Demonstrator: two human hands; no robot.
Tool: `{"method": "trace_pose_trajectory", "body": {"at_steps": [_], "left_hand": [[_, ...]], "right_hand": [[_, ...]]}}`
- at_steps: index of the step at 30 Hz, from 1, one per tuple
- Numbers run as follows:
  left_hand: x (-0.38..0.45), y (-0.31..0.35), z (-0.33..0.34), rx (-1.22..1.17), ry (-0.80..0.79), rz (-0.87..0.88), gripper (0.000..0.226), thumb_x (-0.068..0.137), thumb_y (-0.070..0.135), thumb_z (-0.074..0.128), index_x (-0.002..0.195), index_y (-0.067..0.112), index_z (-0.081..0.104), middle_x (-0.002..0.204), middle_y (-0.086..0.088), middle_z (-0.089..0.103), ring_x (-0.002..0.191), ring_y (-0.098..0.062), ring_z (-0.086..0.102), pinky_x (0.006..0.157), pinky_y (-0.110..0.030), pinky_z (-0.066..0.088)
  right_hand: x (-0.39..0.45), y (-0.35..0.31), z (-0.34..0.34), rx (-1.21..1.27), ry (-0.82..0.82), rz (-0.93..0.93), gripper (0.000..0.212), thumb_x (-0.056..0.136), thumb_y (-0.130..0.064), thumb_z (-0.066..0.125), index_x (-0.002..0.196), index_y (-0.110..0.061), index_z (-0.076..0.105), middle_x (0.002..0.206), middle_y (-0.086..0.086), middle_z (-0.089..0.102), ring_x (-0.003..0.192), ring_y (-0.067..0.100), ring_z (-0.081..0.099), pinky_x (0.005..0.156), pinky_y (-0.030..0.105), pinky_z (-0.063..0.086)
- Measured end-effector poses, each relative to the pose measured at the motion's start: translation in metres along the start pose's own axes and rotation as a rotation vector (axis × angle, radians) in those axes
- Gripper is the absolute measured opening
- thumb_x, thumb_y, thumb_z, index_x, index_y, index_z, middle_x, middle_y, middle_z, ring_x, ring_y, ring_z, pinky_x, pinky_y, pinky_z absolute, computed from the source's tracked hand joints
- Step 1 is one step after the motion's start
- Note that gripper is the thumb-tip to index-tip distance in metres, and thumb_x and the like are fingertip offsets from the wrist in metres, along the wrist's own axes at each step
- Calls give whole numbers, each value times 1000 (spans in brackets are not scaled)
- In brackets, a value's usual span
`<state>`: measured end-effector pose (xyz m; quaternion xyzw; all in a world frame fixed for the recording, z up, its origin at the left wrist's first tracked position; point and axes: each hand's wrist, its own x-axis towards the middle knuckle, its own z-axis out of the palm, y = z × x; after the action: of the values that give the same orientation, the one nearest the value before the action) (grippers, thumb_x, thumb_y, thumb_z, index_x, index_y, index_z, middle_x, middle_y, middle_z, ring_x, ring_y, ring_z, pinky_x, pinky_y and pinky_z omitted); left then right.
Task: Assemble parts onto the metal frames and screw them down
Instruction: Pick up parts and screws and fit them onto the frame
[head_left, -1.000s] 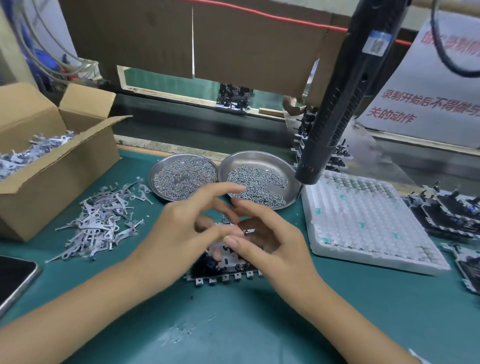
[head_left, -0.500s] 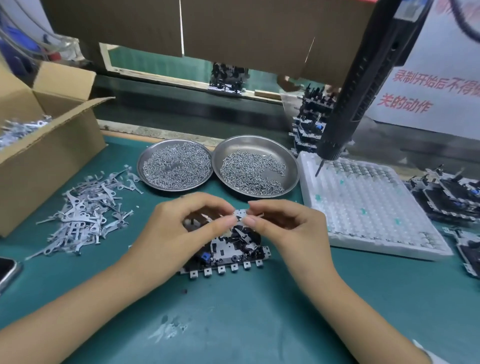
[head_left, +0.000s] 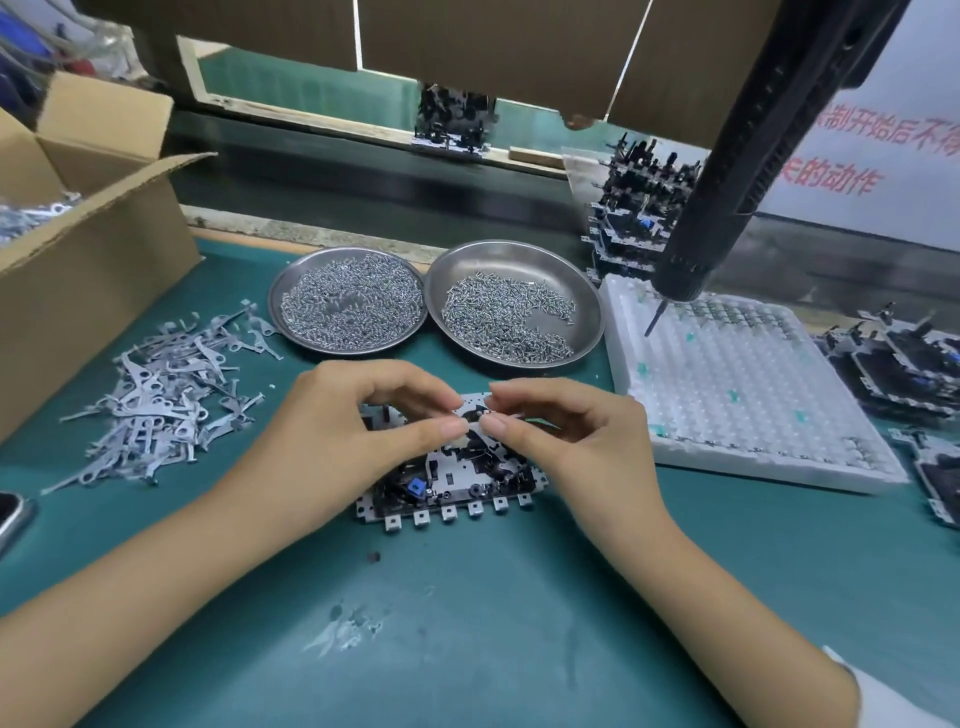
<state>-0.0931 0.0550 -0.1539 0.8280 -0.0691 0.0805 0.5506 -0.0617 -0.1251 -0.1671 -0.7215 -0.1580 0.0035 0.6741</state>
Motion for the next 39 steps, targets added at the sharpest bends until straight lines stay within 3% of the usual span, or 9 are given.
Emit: {"method": "trace_pose_trajectory", "body": {"at_steps": [7, 10, 15, 18, 23, 29, 35, 39], "left_hand": [[1, -2, -5, 66, -171, -164, 17, 69, 21, 81, 76, 35, 74, 70, 7, 72, 63, -6, 64, 63, -14, 49], [2, -2, -6, 67, -194, -178, 17, 69, 23, 82, 77, 37, 74, 67, 7, 71, 56, 1, 54, 55, -9, 44], [2, -3, -9, 41, -222, -227, 18, 65, 28, 83, 78, 34, 73, 69, 6, 72, 57, 0, 50, 60, -15, 46], [3, -3, -9, 15, -221, -260, 13, 64, 22, 84, 73, 24, 75, 68, 3, 73, 55, -1, 51, 57, -13, 45], [2, -3, -9, -4, -212, -280, 15, 66, 22, 83, 77, 21, 74, 66, 2, 72, 53, -2, 50, 54, -13, 44], [0, -2, -8, -4, -223, -280, 15, 65, 27, 83, 77, 25, 74, 67, 2, 72, 54, -3, 50, 55, -12, 44], [-1, -3, -6, 35, -211, -267, 14, 69, 22, 82, 80, 23, 73, 68, 3, 72, 55, -4, 48, 56, -12, 44], [-2, -4, -6, 25, -221, -281, 18, 68, 24, 81, 84, 26, 72, 69, 5, 72, 56, -4, 46, 57, -14, 44]], "right_hand": [[-3, 4, -7, -425, -226, -166, 18, 80, 0, 72, 89, -15, 77, 83, -7, 72, 78, 2, 64, 75, 14, 47], [-5, 4, -9, -465, -253, -190, 19, 80, 0, 70, 91, -15, 77, 82, -9, 70, 82, 3, 62, 78, 17, 47], [-5, 2, -16, -490, -338, -200, 23, 79, -2, 68, 94, -17, 77, 80, -5, 67, 82, 9, 61, 78, 25, 48], [-6, 2, -15, -503, -349, -233, 19, 77, -7, 72, 93, -16, 77, 80, 3, 67, 78, 12, 61, 76, 30, 50], [-7, 5, -14, -537, -344, -287, 19, 74, -5, 79, 91, -14, 77, 79, 6, 69, 78, 15, 61, 73, 34, 51], [-7, 6, -14, -559, -349, -305, 19, 74, -8, 80, 91, -14, 77, 81, 7, 70, 79, 14, 61, 74, 28, 51], [-10, 11, -11, -568, -328, -409, 15, 74, -3, 77, 87, -9, 77, 73, 3, 69, 77, 11, 59, 68, 14, 46], [-15, 16, -8, -660, -261, -499, 14, 77, -2, 74, 91, -4, 75, 82, 4, 70, 78, 20, 62, 73, 24, 50]]}}
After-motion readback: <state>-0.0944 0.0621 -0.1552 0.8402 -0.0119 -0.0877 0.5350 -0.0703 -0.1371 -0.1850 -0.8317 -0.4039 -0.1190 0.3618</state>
